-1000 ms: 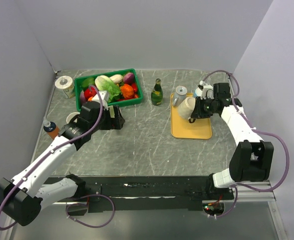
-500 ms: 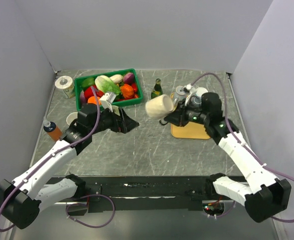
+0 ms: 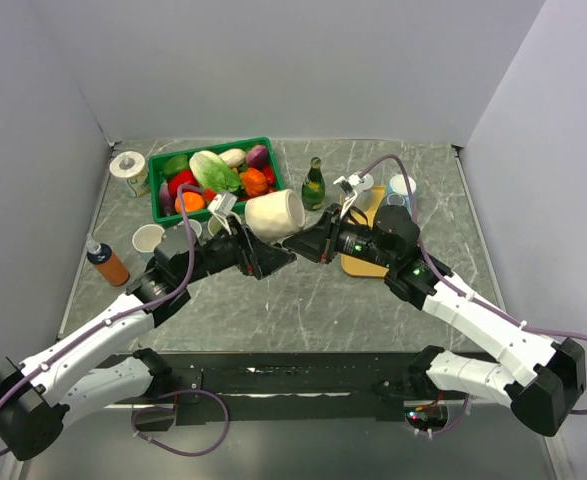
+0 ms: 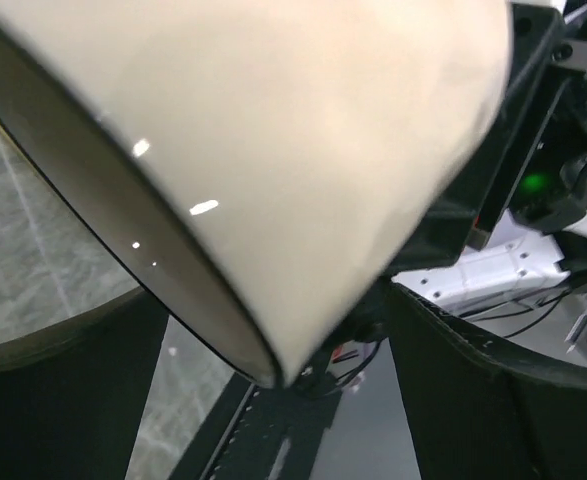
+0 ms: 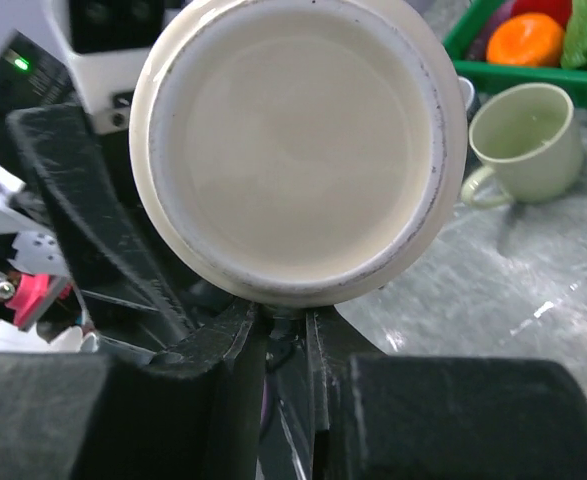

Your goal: Turn the mug right side up

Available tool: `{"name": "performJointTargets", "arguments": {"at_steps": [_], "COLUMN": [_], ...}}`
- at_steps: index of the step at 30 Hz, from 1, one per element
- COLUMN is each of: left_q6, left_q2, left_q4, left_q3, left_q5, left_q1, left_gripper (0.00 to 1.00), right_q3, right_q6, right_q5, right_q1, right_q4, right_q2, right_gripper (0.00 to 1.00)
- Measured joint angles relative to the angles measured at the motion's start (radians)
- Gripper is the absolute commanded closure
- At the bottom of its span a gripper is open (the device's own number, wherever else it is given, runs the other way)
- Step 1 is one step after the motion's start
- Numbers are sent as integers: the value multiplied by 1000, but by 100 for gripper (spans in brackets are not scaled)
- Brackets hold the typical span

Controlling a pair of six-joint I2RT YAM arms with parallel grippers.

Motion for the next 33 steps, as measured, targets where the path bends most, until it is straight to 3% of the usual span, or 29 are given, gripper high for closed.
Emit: {"name": "performJointTargets", "arguments": {"at_steps": [11, 25, 33], "left_q6": [-184, -239, -280], "left_q2": [1, -21, 24], "left_q4": [151, 319, 427], "left_q3": [-24, -35, -33], "left_q5": [-34, 24, 98], "left_q1": [-21, -22, -25], "left_gripper": [27, 36, 48], "right_q3": [-10, -10, -18], "right_q6": [55, 131, 170], "right_q5": [57, 14, -13], "right_q1": [24, 25, 26], "right_q4": [110, 142, 163], "right_q2": [-21, -110, -124], "right_gripper": [100, 100, 100]}}
